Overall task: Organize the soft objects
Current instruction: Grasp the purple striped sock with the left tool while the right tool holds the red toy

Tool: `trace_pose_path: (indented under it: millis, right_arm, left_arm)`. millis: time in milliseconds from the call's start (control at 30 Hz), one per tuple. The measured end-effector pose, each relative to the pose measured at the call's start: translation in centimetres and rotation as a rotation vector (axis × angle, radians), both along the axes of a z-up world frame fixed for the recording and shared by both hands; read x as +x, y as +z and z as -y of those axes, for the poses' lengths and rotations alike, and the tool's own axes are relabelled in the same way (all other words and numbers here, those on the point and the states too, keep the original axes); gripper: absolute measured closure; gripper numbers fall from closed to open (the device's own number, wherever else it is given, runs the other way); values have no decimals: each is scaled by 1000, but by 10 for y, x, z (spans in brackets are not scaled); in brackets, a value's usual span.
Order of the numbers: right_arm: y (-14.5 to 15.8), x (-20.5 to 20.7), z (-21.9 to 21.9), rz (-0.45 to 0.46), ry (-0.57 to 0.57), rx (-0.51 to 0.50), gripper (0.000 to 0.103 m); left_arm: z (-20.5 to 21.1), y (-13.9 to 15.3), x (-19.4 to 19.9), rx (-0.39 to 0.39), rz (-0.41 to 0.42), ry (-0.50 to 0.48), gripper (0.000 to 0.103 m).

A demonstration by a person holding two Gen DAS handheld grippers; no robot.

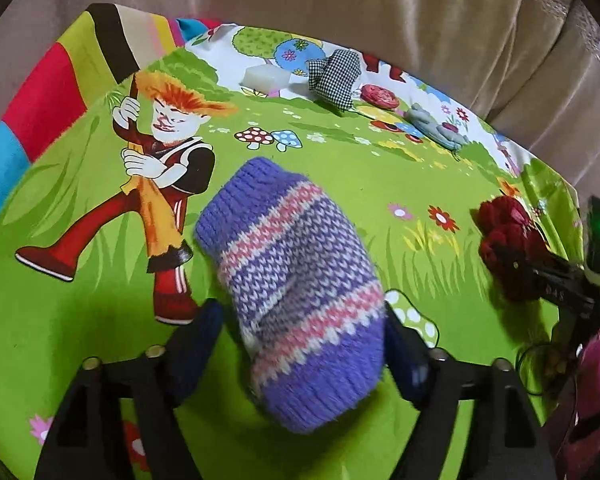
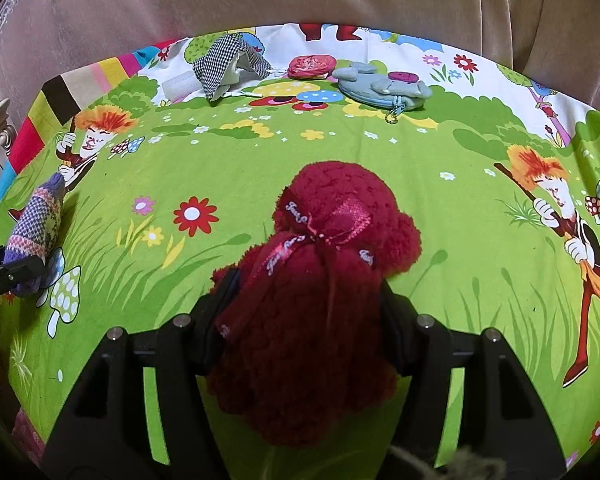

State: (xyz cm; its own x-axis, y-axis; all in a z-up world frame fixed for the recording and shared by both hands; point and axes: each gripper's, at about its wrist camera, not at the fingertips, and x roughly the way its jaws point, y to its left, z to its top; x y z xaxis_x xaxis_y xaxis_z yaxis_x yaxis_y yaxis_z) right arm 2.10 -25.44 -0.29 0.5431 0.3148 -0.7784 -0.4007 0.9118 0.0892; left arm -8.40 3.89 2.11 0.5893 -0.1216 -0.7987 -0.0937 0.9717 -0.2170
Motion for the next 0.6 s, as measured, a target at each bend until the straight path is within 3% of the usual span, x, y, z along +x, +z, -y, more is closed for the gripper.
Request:
trace_pose_path:
  millis: [67,267,333,400,533,600]
  right_arm:
    - [0,0,0,-1,0,2,36]
    - [0,-1,-1,3,-3,-7,35]
    - [0,0,0,3,-6,-10,34]
    - [0,0,0,1,-6,-8,33]
    - [0,-1,-2,6,-11,-21,38]
    - [4,-5,0,-25,-31,23,55]
  left_arm:
    - [5,-4,10,12,0,12,17]
    - [22,-10,15,146,2,64,17]
    - [26,-11,14,182,22,84,29]
    - [28,-9,11,192,42,70,55]
    - [22,-6,2,154,44,45,65]
    - [17,-2,-7,118,40,33,66]
